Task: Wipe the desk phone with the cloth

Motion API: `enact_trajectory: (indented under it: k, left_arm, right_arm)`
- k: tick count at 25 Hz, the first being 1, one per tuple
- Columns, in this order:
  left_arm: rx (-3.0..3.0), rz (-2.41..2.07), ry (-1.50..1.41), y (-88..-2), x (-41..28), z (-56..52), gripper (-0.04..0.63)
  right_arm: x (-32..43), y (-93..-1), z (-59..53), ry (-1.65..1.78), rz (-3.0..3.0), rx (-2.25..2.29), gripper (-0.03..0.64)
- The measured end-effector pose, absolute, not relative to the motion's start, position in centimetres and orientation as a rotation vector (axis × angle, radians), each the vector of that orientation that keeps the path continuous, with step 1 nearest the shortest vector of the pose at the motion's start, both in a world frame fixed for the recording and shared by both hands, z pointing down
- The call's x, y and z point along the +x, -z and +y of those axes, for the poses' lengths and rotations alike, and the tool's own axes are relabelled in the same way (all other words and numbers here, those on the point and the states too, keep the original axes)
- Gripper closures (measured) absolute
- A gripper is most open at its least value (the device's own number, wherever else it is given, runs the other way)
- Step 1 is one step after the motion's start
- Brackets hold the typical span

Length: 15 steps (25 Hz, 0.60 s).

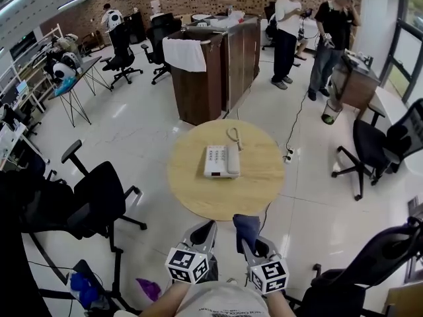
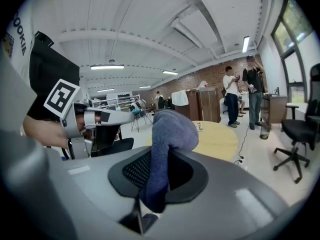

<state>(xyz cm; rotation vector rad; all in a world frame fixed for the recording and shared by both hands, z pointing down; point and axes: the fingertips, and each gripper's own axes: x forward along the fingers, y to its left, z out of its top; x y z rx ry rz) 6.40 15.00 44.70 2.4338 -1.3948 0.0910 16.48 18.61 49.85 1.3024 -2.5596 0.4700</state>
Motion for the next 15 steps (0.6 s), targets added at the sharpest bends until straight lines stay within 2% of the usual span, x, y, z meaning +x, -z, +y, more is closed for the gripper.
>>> enact_trajectory:
  k: [15]
  left_arm:
    - [2.433,-1.278,-0.086,-46.5,4.1,2.6,0.603]
  right_arm:
    - [11.5,-49.8,6.4,-0.48,-2.491,1.286,0.552]
